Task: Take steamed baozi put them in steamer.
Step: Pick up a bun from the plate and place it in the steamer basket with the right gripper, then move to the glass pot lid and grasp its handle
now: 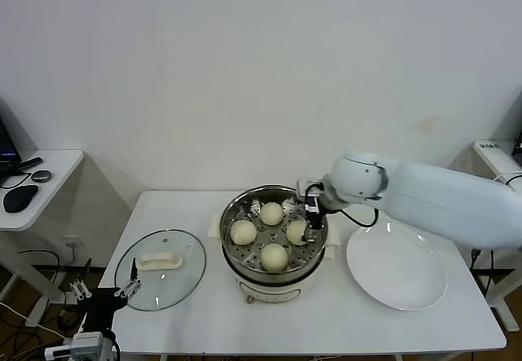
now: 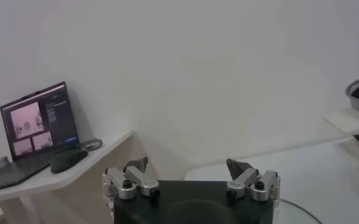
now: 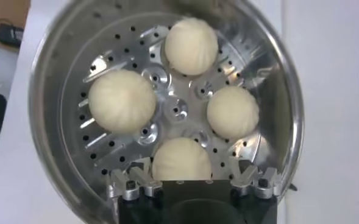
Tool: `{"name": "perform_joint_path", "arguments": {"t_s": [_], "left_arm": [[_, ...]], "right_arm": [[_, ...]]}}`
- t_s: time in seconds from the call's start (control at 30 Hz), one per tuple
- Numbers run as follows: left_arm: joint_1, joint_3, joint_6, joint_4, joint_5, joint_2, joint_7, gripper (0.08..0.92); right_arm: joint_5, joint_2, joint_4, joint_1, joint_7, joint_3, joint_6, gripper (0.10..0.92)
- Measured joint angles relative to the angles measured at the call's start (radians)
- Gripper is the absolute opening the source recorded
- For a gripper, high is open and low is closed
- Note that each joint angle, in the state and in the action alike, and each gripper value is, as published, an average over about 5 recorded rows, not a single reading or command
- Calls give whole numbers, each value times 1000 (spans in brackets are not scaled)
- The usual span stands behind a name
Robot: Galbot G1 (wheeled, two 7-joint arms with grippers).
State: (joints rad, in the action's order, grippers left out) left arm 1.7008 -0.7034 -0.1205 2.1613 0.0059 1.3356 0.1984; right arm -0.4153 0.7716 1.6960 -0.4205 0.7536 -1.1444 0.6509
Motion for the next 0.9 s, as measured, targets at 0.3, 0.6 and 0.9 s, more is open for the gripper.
{"name": "perform_joint_path", "arguments": {"t_s": [0.3, 0.6, 0.9], "left_arm": [[5, 0, 43, -14, 4, 7, 5, 823], [6, 19, 104, -35, 30, 23, 11, 823], [5, 47, 175, -62, 55, 35, 25, 823]], "right_arm": [[0, -202, 161, 266, -241, 281, -105, 823], [123, -167, 234, 846, -495, 863, -318, 823], [358, 183, 235, 1406, -574, 1409, -618, 823]]}}
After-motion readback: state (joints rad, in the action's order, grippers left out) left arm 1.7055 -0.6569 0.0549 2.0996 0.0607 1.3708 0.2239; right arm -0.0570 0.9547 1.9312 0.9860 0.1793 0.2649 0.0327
